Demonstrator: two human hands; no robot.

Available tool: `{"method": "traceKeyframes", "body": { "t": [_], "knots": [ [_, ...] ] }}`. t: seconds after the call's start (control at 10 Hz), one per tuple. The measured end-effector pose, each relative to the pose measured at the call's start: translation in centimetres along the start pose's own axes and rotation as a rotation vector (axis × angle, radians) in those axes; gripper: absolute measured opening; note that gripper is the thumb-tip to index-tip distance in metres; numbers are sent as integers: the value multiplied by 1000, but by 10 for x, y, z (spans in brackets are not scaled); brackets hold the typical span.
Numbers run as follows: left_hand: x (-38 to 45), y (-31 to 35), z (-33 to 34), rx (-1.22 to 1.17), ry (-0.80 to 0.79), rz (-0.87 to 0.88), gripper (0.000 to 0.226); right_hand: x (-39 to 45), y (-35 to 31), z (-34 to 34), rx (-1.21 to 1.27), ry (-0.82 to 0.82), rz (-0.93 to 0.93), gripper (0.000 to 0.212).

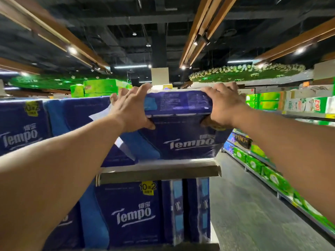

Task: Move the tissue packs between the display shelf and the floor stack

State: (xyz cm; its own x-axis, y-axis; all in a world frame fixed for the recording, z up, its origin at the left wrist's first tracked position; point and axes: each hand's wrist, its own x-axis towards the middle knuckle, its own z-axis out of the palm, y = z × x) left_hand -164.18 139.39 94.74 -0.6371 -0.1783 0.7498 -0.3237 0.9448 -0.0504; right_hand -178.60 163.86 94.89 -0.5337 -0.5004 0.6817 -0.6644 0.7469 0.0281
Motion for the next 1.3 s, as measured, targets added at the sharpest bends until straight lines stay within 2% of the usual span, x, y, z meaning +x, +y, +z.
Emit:
{"method": "traceKeyframes", "body": {
  "t": [0.2, 0.3, 0.4, 0.5, 0.6, 0.8, 0.9, 1.0, 1.1, 1.2, 1.3],
  "knots": [
    [72, -11, 42, -14, -159, -65, 113, 91, 20, 39, -14, -176, -41, 120],
    [117, -20, 55, -57, -260, -100, 108, 136, 33, 50, 49, -232, -75, 113],
    [154, -29, 64, -117, -374, -103, 98, 168, 40, 60, 34, -254, -130, 98],
    [187, -38, 84, -75, -513, -78, 76, 197, 45, 86, -10, -294, -178, 80],
    [208, -48, 108, -100, -651, -44, 57, 220, 49, 109, 26, -333, -197, 72],
    [229, -65, 130, -135, -710, -13, 71, 257, 63, 127, 359, -522, -126, 103],
    [229, -65, 129, -113, -706, -21, 73, 257, 62, 125, 421, -598, -103, 94],
    [216, -58, 123, 6, -579, -79, 111, 246, 55, 123, 303, -516, -90, 90],
    [192, -49, 116, 169, -393, -97, 129, 224, 36, 114, -92, -301, -80, 95],
    [159, -52, 105, 166, -295, -43, 117, 190, 7, 107, -184, -160, -118, 89],
    [124, -68, 84, 171, -230, -39, 108, 151, -23, 102, -133, -145, -73, 92]
  ]
}}
